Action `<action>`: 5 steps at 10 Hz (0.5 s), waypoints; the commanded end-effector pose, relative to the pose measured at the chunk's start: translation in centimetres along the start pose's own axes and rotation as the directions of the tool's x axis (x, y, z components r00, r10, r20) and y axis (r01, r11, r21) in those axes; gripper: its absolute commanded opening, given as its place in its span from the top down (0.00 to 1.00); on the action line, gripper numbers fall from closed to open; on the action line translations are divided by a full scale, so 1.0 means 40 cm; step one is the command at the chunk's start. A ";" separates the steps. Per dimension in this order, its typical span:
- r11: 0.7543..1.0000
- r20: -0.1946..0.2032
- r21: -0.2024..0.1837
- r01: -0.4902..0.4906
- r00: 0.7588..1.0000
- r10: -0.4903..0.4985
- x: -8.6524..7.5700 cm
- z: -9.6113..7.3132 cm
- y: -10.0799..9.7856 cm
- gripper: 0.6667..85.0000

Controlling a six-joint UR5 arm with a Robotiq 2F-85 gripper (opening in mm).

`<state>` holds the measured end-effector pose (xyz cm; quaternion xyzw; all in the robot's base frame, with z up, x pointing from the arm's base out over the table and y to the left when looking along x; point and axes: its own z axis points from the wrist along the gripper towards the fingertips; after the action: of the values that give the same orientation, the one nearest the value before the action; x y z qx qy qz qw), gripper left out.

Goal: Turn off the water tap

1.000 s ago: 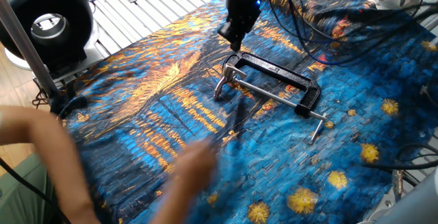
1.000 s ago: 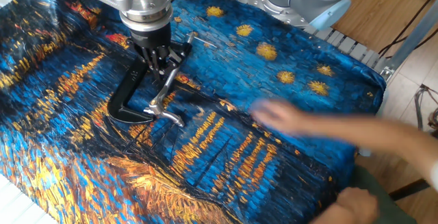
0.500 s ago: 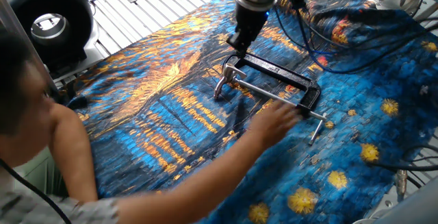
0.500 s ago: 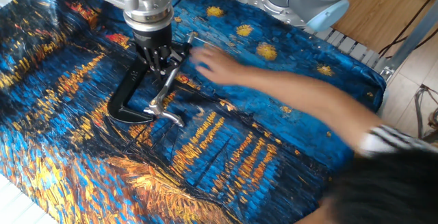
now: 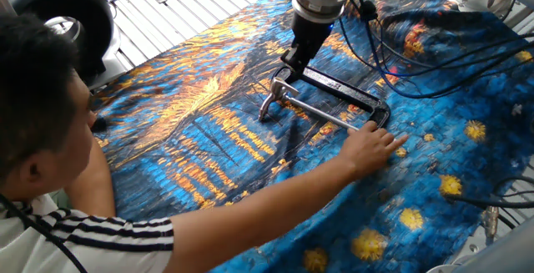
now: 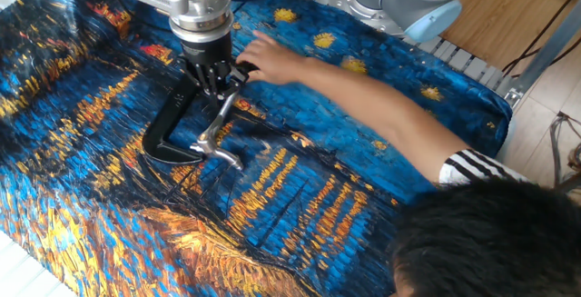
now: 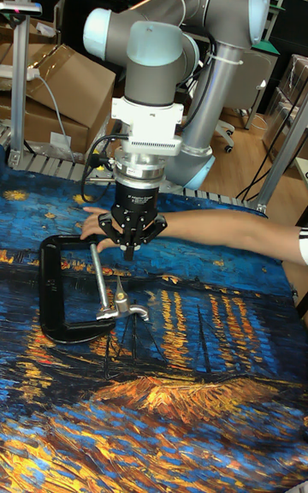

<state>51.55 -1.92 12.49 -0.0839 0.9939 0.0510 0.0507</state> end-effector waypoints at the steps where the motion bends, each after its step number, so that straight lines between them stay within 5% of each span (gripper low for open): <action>1: 1.000 -0.026 -0.008 -0.018 1.000 0.017 0.014 -0.008 0.004 0.99; 4: 0.995 -0.141 0.098 -0.024 0.989 0.038 0.091 -0.018 -0.062 0.99; 5: 0.994 -0.169 0.089 -0.058 0.983 0.073 0.111 -0.020 -0.051 0.99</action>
<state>49.27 -3.99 12.38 -0.0721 0.9973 0.0153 0.0024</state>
